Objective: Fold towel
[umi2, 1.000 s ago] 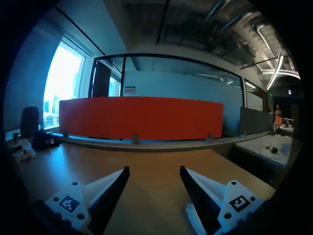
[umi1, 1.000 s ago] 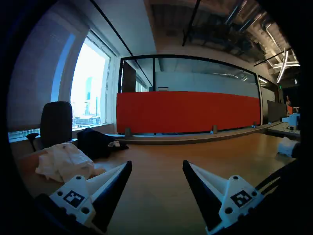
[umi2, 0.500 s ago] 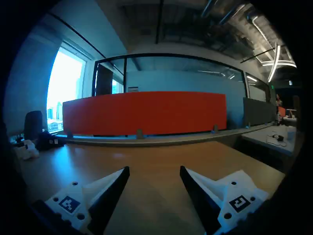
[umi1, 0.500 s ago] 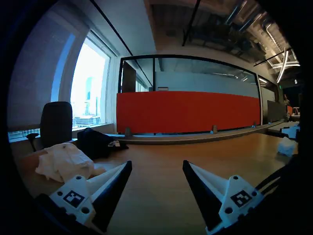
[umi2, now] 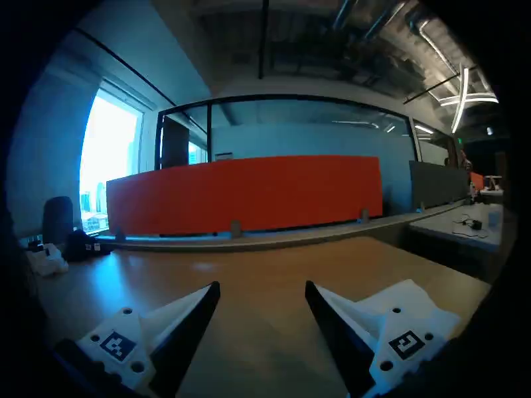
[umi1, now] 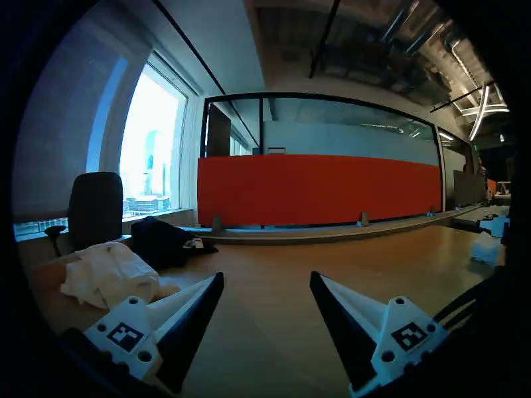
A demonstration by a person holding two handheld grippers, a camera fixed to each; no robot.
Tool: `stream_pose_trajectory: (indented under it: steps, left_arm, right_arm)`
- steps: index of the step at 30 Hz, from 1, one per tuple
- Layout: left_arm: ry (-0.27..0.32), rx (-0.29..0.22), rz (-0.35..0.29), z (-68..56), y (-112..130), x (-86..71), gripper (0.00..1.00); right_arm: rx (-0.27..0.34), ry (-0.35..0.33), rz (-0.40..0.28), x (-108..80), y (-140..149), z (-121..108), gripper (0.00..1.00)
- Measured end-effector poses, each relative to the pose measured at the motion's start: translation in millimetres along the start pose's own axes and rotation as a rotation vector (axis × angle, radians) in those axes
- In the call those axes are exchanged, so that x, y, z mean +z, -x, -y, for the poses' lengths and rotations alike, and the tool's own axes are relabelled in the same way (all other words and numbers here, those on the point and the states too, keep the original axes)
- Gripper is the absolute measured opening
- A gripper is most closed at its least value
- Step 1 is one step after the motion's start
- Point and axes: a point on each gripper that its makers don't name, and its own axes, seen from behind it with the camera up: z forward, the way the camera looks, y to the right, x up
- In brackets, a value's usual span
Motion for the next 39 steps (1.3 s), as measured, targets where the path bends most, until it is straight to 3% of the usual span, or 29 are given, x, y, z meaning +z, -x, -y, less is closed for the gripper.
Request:
stream_pose_trajectory:
  steps: [18, 32, 39]
  left_arm:
    - [0.0, 0.0, 0.0, 0.1, 1, 0.1, 0.96]
    - [0.0, 0.0, -0.001, 0.5, 2, -0.2, 0.96]
    - [0.0, 0.0, -0.001, 0.8, 2, -0.2, 0.96]
  right_arm:
    - [-0.005, -0.021, -0.03, -3.4, -4, 5, 0.99]
    - [-0.071, -0.027, -0.03, -3.6, 1, 13, 0.99]
    - [-0.072, -0.02, -0.031, -3.2, 1, 10, 1.0]
